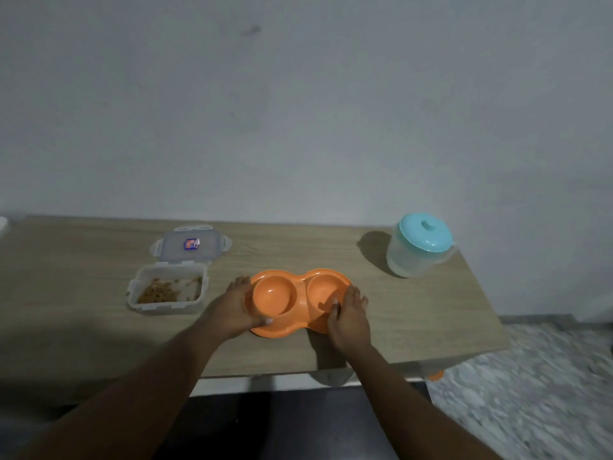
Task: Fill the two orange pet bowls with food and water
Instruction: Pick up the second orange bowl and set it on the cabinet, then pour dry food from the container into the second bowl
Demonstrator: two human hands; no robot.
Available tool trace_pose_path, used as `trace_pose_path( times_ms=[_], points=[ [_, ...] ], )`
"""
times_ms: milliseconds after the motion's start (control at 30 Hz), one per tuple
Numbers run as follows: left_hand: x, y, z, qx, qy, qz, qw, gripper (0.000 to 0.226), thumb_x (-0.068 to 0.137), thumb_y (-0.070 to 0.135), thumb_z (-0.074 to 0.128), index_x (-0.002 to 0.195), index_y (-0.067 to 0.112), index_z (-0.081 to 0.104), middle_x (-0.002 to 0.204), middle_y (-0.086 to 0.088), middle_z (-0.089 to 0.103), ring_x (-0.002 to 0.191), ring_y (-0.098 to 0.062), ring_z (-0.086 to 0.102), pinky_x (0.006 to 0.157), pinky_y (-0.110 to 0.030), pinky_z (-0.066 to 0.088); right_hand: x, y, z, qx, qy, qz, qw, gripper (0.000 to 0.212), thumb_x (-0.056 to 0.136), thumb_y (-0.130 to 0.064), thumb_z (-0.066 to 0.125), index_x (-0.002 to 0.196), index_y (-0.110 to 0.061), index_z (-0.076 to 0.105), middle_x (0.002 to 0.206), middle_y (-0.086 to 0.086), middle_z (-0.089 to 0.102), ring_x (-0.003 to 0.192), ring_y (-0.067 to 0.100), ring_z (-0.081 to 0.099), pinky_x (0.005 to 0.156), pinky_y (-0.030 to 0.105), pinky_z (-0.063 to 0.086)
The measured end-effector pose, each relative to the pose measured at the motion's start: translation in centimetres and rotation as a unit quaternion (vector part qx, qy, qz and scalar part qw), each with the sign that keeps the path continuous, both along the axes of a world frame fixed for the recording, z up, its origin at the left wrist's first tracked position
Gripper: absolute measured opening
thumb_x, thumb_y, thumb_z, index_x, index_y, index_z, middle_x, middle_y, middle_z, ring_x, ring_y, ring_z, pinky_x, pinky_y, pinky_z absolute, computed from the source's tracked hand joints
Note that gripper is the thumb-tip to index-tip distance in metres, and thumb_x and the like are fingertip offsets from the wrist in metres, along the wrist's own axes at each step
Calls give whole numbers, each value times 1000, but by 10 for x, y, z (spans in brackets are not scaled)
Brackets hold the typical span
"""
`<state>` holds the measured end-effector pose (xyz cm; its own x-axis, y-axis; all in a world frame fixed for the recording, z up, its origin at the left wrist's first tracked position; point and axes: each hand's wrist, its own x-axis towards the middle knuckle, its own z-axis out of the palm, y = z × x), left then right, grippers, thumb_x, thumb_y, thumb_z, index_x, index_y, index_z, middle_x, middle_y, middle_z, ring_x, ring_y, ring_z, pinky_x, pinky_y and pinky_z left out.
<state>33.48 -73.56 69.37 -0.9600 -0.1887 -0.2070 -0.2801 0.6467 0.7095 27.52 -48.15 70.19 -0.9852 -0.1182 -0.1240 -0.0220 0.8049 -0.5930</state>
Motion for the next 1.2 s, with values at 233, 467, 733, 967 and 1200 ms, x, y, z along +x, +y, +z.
trace_pose_path(
  times_ms=[233,467,733,967,1200],
  points=[
    [29,-56,44,13,33,89,995,116,63,41,92,156,13,28,158,2,35,142,-15,38,115,-32,34,14,-86,36,-42,59,103,992,59,104,-32,34,153,-3,20,161,13,19,151,31,6,120,38,14],
    [86,-159,39,-18,35,190,981,118,38,91,73,139,42,39,132,7,60,115,-13,64,98,-43,54,52,-194,30,-66,13,204,977,55,101,-35,31,144,-1,34,151,21,38,144,40,25,121,41,17],
    [108,-189,47,-26,-36,199,979,133,47,77,77,156,20,27,160,-4,36,144,-23,40,116,-39,37,69,-259,15,-84,-28,189,978,48,93,-30,36,133,-4,43,128,21,56,119,39,54,101,42,43],
    [109,-182,33,64,25,188,980,85,59,49,90,133,45,48,116,9,70,106,-14,69,88,-21,56,75,-266,11,-116,-32,174,977,49,98,-8,42,146,-5,30,120,16,63,103,29,62,84,23,42],
    [104,-173,23,168,50,202,963,75,69,0,87,135,11,53,119,-10,70,108,-21,69,89,-21,57,80,-267,11,-132,-33,146,980,51,99,-7,39,148,0,26,121,22,62,108,37,59,74,18,32]
  ],
)
